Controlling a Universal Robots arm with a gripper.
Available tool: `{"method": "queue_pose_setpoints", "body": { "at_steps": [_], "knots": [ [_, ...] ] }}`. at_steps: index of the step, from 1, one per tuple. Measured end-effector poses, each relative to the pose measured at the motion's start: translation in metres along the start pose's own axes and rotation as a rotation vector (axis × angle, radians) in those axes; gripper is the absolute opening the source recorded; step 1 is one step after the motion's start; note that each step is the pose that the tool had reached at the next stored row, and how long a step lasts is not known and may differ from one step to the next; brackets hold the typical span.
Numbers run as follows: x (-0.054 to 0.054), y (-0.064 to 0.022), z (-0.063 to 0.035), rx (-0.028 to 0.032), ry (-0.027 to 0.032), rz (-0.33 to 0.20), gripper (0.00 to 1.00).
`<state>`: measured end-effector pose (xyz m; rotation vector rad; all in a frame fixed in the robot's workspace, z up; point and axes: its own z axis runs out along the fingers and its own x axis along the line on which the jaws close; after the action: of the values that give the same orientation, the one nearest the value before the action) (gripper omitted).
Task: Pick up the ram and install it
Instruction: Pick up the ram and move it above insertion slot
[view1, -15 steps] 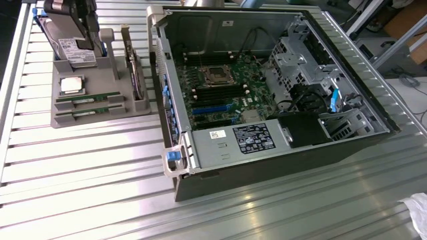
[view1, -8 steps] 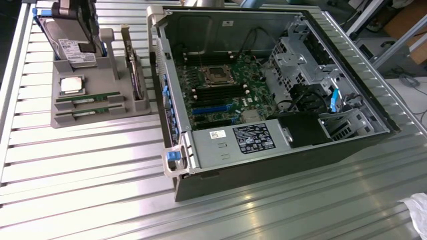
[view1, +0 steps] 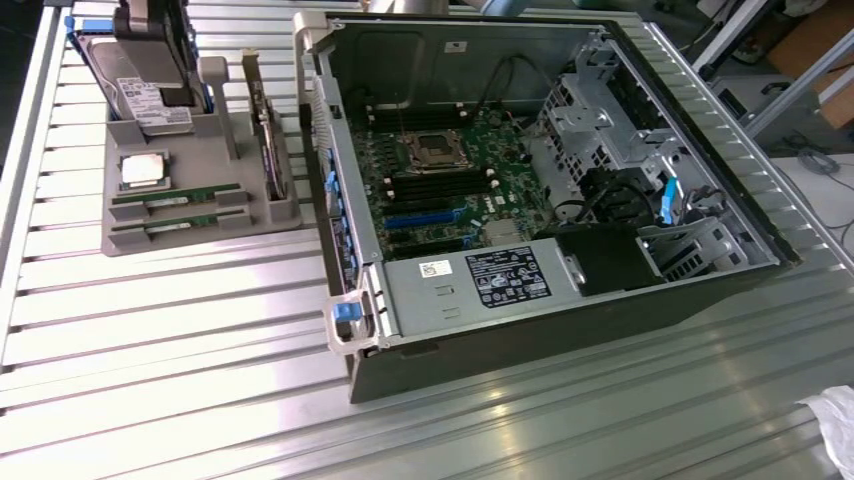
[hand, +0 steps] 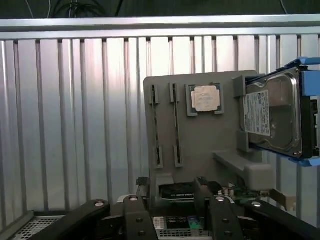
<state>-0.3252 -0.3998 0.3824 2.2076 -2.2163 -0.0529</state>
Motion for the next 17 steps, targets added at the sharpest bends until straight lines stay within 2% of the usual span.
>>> {"method": "queue_pose_setpoints", "body": {
  "at_steps": [3, 4, 17],
  "knots": [
    [0.0, 0.0, 0.0011, -0.0018, 0.0039, -0.116, 0.48],
    [0.0, 0.0, 0.0012, -0.0021, 0.0045, -0.133, 0.48],
    [0.0001, -0.0002, 0.0066, -0.002, 0.0045, -0.135, 0.48]
  ]
}}
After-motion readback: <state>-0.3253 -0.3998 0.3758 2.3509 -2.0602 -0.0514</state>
